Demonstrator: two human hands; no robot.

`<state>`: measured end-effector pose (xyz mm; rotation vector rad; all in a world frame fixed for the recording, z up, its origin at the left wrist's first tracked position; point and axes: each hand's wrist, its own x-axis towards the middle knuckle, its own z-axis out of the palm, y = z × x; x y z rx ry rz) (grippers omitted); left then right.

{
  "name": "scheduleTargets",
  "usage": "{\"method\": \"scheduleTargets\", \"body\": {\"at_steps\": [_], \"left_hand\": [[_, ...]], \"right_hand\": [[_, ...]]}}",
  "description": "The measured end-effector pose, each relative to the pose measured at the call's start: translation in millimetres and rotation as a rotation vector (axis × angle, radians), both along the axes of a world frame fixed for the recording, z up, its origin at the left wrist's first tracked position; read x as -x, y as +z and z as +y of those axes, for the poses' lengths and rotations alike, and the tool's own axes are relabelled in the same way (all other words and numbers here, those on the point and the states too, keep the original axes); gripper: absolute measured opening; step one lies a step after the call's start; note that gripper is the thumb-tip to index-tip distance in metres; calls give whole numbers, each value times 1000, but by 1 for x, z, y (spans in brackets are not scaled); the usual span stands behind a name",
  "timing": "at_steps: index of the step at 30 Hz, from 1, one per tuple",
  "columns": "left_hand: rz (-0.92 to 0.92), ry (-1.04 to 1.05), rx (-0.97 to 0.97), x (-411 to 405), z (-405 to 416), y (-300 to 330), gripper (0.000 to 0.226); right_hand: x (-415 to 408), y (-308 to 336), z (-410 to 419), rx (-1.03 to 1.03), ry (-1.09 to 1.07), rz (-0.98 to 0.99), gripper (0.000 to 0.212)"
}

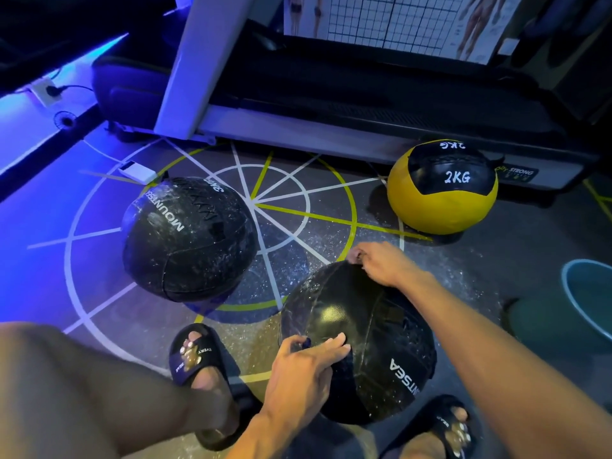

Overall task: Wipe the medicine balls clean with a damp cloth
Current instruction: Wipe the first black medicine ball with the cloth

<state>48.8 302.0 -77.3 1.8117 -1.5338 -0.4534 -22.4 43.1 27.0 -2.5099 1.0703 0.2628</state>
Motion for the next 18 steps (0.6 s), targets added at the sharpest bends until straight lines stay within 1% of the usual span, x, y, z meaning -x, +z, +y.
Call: {"method": "scheduleTargets", "body": {"at_steps": [1, 2, 4, 5, 7, 9, 10, 11, 13, 15, 16, 17, 18], "left_hand": [[-2, 3, -7, -1, -1, 0, 58], [-3, 1, -3, -3, -1, 0, 58], [9, 12, 12, -7, 0, -5, 58], [15, 17, 7, -9, 1, -4, 59], [8, -5, -15, -7, 1, -2, 59], [-7, -27, -38, -3, 1, -1, 60], [-8, -31, -49, -3, 0, 0, 61], [-18, -34, -50, -3, -2, -1, 61], [-41, -31, -32, -5, -5, -2, 61], [-27, -18, -12, -6, -6, 0, 57], [-15, -18, -12, -6, -7, 1, 56], [-12, -20, -16, -6, -8, 2, 57], [-17, -21, -19, -4, -9, 2, 59]], "right_hand": [[1, -1, 2, 15, -12, 9, 35], [2, -4, 10, 28, 39, 7, 34], [4, -4, 27, -17, 161, -45, 30], [7, 1, 34, -60, 172, -70, 29], [15, 8, 21, -103, 109, -100, 27], [20, 10, 9, -55, 30, -113, 28], [21, 10, 13, -42, 50, -104, 28], [21, 4, 21, -47, 112, -95, 30], [28, -6, 52, -91, 301, -84, 38], [42, -5, 79, -201, 365, -116, 39], [49, -4, 82, -237, 376, -136, 37], [54, -3, 79, -249, 340, -166, 36], [58, -3, 72, -221, 259, -202, 38]]}}
